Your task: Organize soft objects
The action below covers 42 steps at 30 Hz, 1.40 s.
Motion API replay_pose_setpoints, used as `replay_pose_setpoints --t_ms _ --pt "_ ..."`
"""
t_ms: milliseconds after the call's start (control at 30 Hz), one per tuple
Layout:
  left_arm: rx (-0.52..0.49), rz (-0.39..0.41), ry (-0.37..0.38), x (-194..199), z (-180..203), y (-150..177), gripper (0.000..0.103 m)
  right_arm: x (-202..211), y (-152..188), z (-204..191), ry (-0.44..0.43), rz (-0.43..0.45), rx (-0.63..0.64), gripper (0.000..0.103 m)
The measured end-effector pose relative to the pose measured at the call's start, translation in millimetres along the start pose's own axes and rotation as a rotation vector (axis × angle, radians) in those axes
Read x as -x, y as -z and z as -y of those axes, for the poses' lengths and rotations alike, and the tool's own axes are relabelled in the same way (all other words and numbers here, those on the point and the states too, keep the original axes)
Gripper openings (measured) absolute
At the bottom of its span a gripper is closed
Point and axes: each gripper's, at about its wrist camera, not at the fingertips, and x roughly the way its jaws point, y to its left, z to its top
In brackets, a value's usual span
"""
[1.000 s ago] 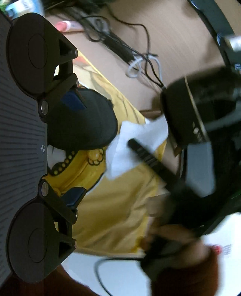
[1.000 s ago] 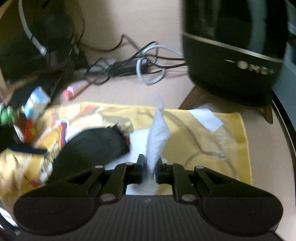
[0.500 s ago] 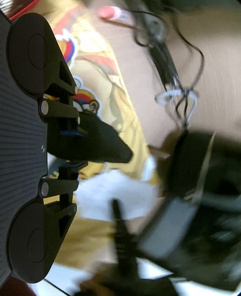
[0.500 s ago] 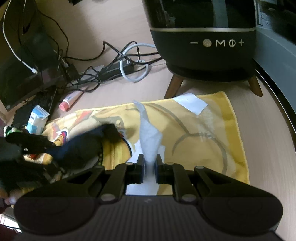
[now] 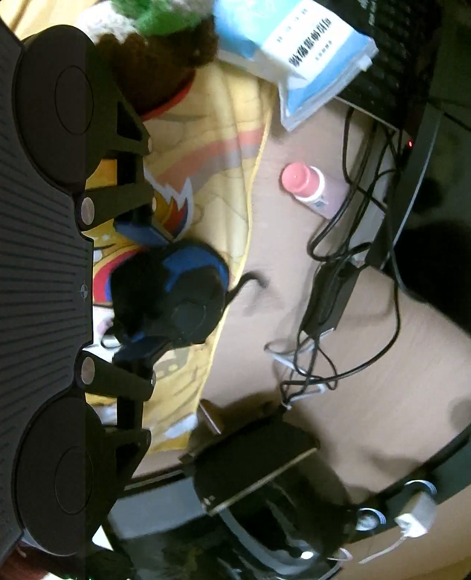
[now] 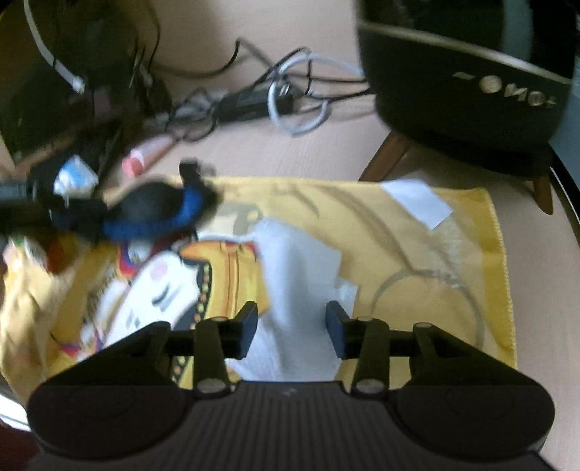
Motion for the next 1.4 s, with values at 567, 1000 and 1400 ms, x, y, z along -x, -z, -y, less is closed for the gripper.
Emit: replay_pose_setpoints --t_ms 567,1000,1400 --pt "-0.303 -0.21 0.154 4.0 55.1 52.5 0.093 15.5 -7.6 6.4 0.103 0.059 0.103 0.007" --pt "-0.341 -0.143 -0.107 5.5 59.8 46.7 0.095 -56.5 -86.3 -58.7 -0.362 0.031 -0.075 0.007" --pt "-0.369 -0.126 -0.254 6.8 58.8 48.1 0.1 -32.5 -57.4 -48.9 -0.431 -0.021 -0.027 0.009"
